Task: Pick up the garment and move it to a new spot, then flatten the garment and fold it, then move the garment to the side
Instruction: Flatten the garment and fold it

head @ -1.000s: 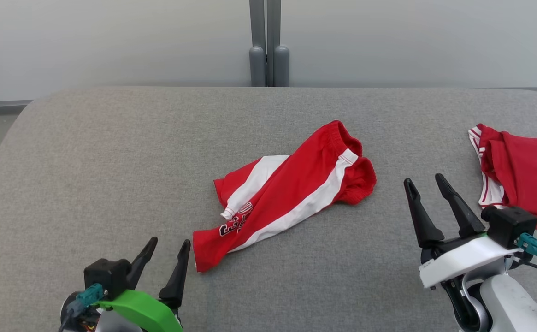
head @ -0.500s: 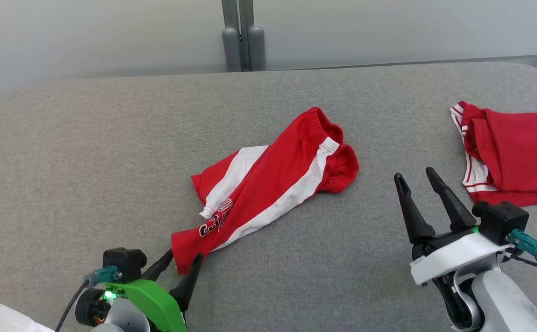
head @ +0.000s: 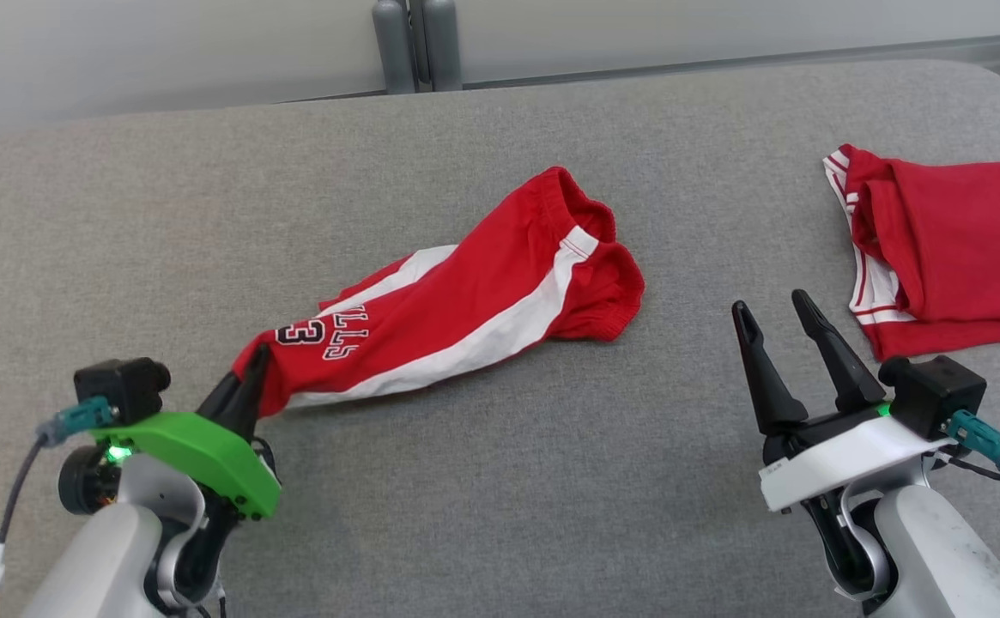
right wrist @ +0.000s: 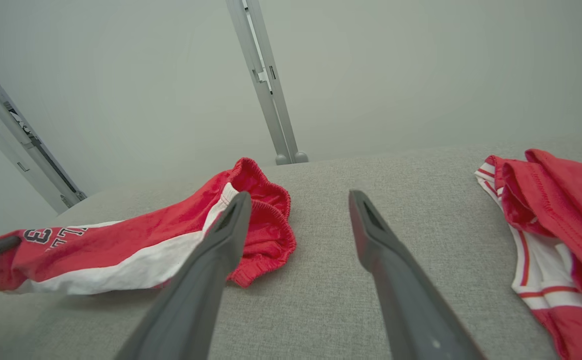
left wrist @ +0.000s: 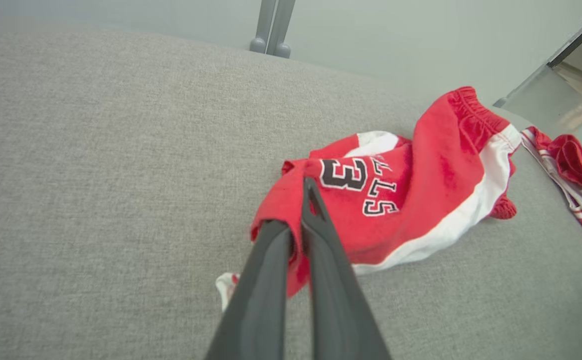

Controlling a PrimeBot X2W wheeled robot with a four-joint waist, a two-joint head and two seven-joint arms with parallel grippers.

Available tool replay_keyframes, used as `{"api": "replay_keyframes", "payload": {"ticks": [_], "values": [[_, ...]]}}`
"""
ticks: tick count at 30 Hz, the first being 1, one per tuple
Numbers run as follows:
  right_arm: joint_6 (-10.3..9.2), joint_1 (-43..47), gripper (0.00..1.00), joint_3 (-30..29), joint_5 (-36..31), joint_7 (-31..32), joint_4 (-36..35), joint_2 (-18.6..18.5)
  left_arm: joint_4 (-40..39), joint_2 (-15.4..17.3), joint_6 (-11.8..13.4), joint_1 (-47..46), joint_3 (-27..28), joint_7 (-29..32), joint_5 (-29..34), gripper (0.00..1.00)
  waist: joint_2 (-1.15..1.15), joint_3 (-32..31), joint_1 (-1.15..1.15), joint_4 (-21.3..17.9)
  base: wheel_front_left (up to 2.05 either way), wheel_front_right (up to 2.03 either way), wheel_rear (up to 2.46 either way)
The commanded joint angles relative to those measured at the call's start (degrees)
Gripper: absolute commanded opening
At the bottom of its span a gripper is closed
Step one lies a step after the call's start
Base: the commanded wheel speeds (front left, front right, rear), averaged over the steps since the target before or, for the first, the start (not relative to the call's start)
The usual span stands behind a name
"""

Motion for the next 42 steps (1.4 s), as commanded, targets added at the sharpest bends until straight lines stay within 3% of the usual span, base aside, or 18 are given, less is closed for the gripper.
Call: {"api": "replay_keyframes", "payload": {"ticks": [1,7,13,14,15,21,27,35,39,42], "values": [[0.0,-1.2,1.0,0.39,-0.63,-0.13,0.12,-0.28,1.85,-0.11,0.53,-2.72,0.95,0.3,-1.04,0.0,0.0,1.61,0.0,-1.2,0.0,0.0,0.0],[0.0,-2.57,1.0,0.98,-0.48,-0.13,0.73,-1.0,11.33,-1.77,-0.46,-9.22,2.5,5.37,-5.23,0.0,0.0,3.39,0.0,-3.36,0.0,0.0,0.0],[0.0,-2.56,1.0,0.92,0.02,-0.13,1.13,-1.47,19.69,-3.03,-3.07,-13.82,3.68,10.21,-9.8,0.0,0.0,3.9,0.0,-4.44,0.0,0.0,0.0],[0.0,-2.5,1.0,1.0,0.06,-0.13,1.35,-1.5,21.0,-3.07,-3.38,-14.32,3.53,10.91,-10.16,0.1,0.0,3.83,0.0,-4.49,0.0,0.0,0.0],[0.0,-2.43,1.0,1.11,-0.01,-0.13,1.53,-1.56,22.52,-2.93,-3.67,-14.77,3.07,11.6,-10.03,1.0,0.0,3.67,0.0,-4.5,0.0,0.0,0.0],[0.0,-1.07,1.0,1.0,0.46,-0.13,2.68,-1.21,24.62,-3.37,-5.47,-14.07,1.83,7.16,-8.29,1.0,0.0,0.95,0.0,-3.13,0.0,0.0,0.0],[0.0,0.38,1.0,0.65,1.02,-0.13,3.11,-1.68,19.92,-1.52,-5.88,-8.7,1.36,-0.24,-5.73,1.0,0.0,-3.06,0.0,-1.08,0.0,0.0,0.0],[0.0,3.18,1.0,-1.09,0.11,-0.13,1.56,-1.38,5.79,2.13,1.13,2.31,3.14,-13.52,1.38,1.0,0.0,-6.63,0.0,0.36,0.0,0.0,0.0],[0.0,4.71,1.0,-2.79,-1.31,-0.13,0.2,-0.94,-1.83,2.84,4.68,7.29,5.87,-15.69,6.09,1.0,0.0,-7.89,0.0,0.66,0.0,0.0,0.0],[0.0,5.69,1.0,-4.02,-3.7,-0.13,-1.23,-0.91,-7.14,1.25,6.62,10.51,8.93,-15.91,10.14,1.0,0.0,-8.6,0.0,0.59,0.0,0.0,0.0]]}}
